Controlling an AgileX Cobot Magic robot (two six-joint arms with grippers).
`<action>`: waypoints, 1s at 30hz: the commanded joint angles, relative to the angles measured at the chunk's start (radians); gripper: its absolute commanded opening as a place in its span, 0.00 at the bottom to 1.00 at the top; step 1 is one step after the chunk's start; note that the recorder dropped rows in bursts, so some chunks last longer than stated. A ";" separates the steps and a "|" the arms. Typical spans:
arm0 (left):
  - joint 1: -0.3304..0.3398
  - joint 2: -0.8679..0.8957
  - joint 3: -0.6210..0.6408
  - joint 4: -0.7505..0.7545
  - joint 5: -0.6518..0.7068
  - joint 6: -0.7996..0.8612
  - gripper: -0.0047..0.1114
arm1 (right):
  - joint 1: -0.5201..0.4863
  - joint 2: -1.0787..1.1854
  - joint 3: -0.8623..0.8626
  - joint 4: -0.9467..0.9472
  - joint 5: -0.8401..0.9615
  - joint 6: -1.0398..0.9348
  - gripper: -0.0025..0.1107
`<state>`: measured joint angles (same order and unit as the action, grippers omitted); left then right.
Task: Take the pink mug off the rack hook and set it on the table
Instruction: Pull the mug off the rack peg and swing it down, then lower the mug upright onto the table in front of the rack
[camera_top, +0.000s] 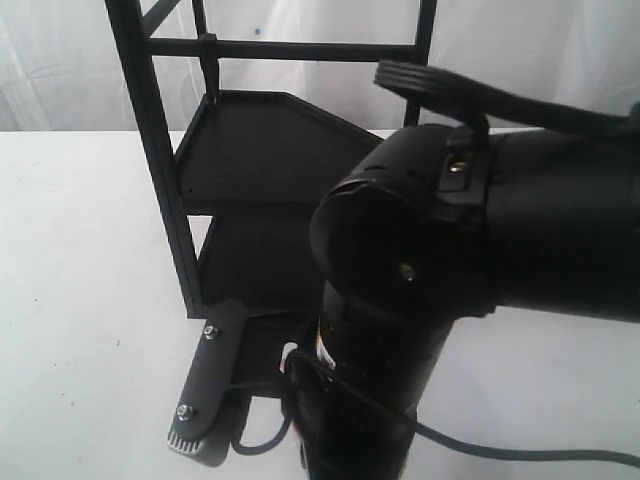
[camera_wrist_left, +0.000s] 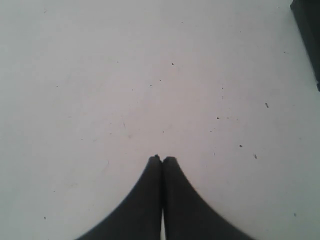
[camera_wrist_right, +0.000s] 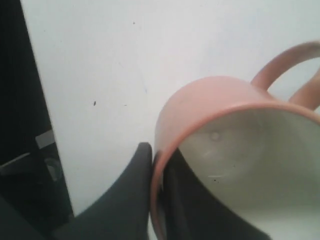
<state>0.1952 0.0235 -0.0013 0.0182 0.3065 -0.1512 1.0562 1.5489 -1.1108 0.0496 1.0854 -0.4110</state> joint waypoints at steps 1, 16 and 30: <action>0.002 0.000 0.001 -0.001 0.026 -0.005 0.04 | -0.002 -0.003 -0.020 -0.066 -0.019 0.007 0.02; 0.002 0.000 0.001 -0.001 0.026 -0.005 0.04 | -0.111 -0.057 -0.178 0.140 0.118 0.180 0.02; -0.070 -0.024 0.001 -0.001 0.028 -0.005 0.04 | -0.111 0.220 -0.472 0.131 0.136 0.214 0.02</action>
<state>0.1364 0.0043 -0.0013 0.0182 0.3065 -0.1512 0.9491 1.7484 -1.5720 0.2008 1.2201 -0.2011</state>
